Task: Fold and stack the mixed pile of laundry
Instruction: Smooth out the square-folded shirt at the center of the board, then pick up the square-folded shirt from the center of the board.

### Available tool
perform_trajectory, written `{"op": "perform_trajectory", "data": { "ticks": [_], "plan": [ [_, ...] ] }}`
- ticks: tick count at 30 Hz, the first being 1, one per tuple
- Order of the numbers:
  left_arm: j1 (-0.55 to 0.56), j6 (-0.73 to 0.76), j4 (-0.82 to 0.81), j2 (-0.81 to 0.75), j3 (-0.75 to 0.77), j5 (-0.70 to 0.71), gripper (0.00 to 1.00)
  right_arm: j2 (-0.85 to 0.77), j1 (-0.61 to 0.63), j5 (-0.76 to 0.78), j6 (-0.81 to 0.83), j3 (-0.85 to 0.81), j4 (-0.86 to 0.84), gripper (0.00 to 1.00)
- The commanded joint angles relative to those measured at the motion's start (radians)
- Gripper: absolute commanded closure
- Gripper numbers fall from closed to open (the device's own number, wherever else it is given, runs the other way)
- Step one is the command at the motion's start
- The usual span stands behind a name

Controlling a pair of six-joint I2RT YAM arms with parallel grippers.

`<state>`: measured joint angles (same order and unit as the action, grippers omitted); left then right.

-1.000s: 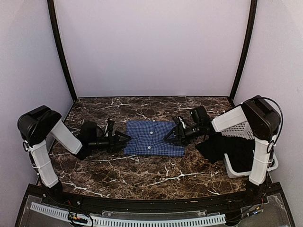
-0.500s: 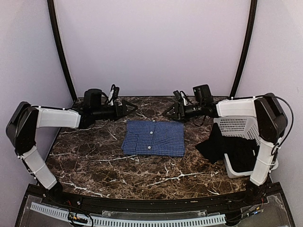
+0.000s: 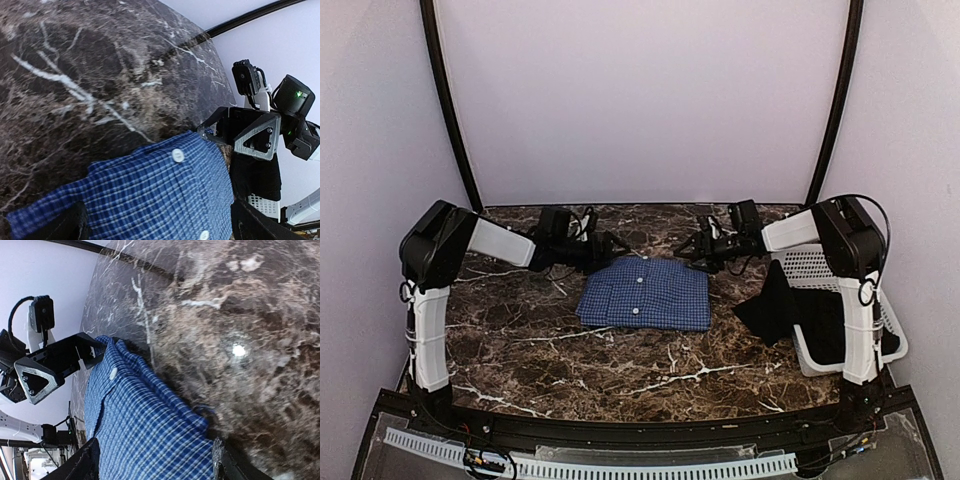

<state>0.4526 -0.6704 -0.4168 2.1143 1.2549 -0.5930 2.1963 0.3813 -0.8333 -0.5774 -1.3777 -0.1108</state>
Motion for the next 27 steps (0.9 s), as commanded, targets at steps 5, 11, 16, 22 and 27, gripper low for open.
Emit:
{"op": "perform_trajectory", "data": {
  "ticks": [5,11,16,22,27],
  "plan": [
    [-0.064,-0.016,-0.009,0.012,-0.119,0.074,0.01,0.103,0.017,0.008,0.038,-0.157,0.083,0.28],
    [-0.065,0.094,0.112,-0.210,-0.203,0.216,0.01,-0.003,0.078,0.035,0.105,-0.229,0.200,0.29],
    [0.009,0.300,0.235,-0.482,-0.245,0.408,0.01,-0.219,0.075,0.067,0.081,-0.129,0.179,0.29],
    [0.247,0.598,0.390,-0.540,-0.199,0.611,0.01,-0.370,0.067,0.127,0.107,-0.018,0.297,0.31],
    [0.408,0.807,0.384,-0.450,-0.165,0.676,0.08,-0.456,0.065,0.176,0.093,0.115,0.326,0.32]
  ]
}}
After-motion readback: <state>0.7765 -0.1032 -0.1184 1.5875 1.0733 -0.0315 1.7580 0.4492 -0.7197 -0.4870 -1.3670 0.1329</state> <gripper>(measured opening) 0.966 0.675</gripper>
